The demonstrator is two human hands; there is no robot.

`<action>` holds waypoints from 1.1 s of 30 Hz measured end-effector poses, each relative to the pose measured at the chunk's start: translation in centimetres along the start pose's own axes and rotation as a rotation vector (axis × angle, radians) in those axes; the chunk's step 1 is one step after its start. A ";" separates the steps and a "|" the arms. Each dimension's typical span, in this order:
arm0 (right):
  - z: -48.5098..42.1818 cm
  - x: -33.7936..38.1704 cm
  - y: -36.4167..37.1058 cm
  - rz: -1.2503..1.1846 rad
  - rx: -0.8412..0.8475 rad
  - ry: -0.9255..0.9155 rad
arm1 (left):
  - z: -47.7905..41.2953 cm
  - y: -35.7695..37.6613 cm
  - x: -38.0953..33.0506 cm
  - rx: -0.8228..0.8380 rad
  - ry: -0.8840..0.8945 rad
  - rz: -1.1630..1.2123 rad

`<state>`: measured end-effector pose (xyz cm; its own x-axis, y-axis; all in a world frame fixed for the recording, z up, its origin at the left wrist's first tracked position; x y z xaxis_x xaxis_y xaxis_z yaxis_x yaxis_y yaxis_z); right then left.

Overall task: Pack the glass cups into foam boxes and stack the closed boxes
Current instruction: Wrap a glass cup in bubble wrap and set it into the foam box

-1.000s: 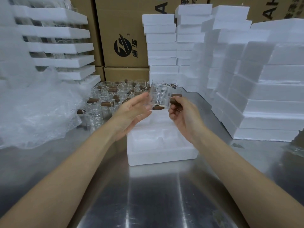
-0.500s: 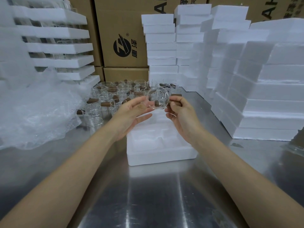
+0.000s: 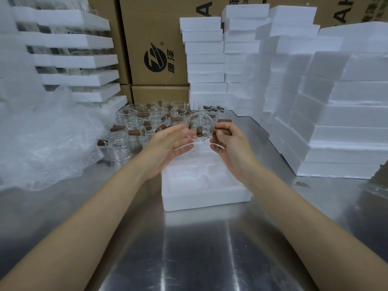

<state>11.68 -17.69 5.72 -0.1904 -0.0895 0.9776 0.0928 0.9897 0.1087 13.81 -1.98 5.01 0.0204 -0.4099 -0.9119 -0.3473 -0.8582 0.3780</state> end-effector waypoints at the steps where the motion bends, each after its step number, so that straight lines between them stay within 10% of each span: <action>1: 0.0 0.0 0.0 0.007 0.001 -0.001 | -0.1 0.0 0.1 -0.010 -0.007 -0.010; 8: 0.0 0.0 0.1 0.025 0.022 -0.017 | 0.2 0.1 -0.1 -0.030 0.043 -0.123; 14: 0.1 0.6 0.0 0.201 -0.016 -0.080 | 2.0 1.5 -3.4 -0.110 0.426 -0.475; 21: 0.6 0.6 2.3 -0.129 0.248 -0.078 | 3.7 4.0 -4.9 -0.131 0.646 -0.694; 33: 0.7 0.5 2.0 -0.332 0.267 0.012 | 1.6 1.9 -0.7 -0.055 0.156 -0.204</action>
<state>11.11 -15.69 6.30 -0.1558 -0.4082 0.8995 -0.2286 0.9008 0.3692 11.60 -2.88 6.08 0.2305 -0.2653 -0.9362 -0.2696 -0.9418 0.2006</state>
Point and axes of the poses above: each hand's wrist, its own z-axis away from the middle knuckle, its own y-axis out of the palm, x = y × z, the point moved 8 cm from there along -z, towards the middle knuckle, and after that the axes turned 10 degrees about z, right-handed, at the moved point
